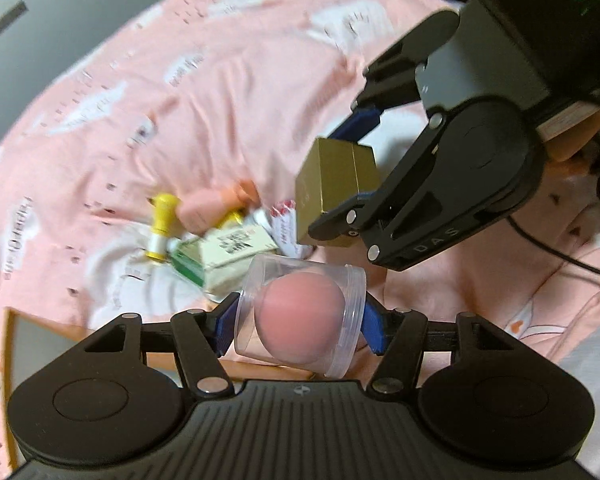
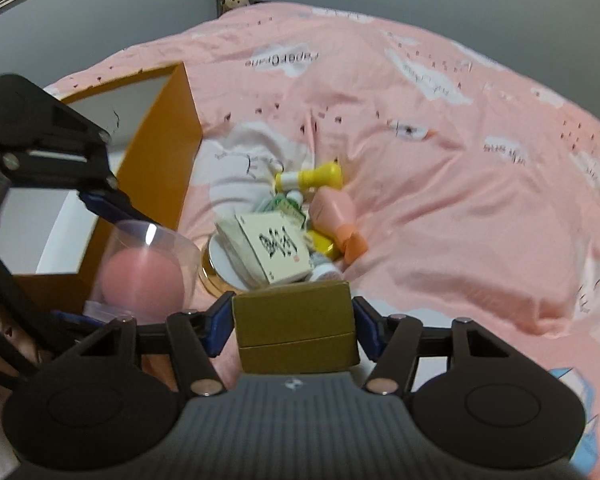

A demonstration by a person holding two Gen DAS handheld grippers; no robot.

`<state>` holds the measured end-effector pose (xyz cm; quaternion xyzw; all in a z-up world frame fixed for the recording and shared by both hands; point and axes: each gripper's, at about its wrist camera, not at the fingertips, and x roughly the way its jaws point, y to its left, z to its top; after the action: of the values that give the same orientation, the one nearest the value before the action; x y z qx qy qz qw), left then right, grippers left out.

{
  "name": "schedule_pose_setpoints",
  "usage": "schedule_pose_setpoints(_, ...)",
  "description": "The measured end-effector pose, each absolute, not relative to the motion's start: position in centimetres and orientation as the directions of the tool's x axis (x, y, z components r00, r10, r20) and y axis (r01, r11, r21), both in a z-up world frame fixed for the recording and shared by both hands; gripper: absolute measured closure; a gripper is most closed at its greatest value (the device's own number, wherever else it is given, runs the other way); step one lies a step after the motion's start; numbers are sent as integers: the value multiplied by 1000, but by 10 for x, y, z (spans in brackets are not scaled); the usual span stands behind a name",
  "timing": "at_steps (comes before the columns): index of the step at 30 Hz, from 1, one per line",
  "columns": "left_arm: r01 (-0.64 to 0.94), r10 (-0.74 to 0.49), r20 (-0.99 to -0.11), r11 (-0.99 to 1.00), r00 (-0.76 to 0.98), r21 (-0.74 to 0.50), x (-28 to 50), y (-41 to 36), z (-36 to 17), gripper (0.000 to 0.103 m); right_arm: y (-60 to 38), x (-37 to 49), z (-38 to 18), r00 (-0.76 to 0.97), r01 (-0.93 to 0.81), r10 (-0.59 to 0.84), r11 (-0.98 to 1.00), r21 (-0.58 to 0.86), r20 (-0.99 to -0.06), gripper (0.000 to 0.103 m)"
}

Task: Organize rigid objects
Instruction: 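Carry both items into the orange box and open both tools to release them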

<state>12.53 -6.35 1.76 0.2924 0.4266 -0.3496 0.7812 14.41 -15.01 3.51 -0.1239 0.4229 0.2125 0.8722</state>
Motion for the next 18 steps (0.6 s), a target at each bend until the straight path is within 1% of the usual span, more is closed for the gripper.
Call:
schedule_pose_setpoints(6,738,-286,-831,643,478,203,110,-37,54,33,-135,139,63,589,-504,295,862,-57,-753,42)
schedule_pose_setpoints(10,707,-259,-824,671,505,222,105,-13,67,33,-115,138,85,595,-555,361,831,-42,-718,42)
schedule_pose_setpoints(15,676,-182,-853,697,489,239,104,35,67,33,-77,136,112,550,-677,494,736,-14,-673,42)
schedule_pose_setpoints(18,673,-131,-889,703,438,228,108,60,54,33,-47,137,117,473,-766,562,642,-2,-678,42)
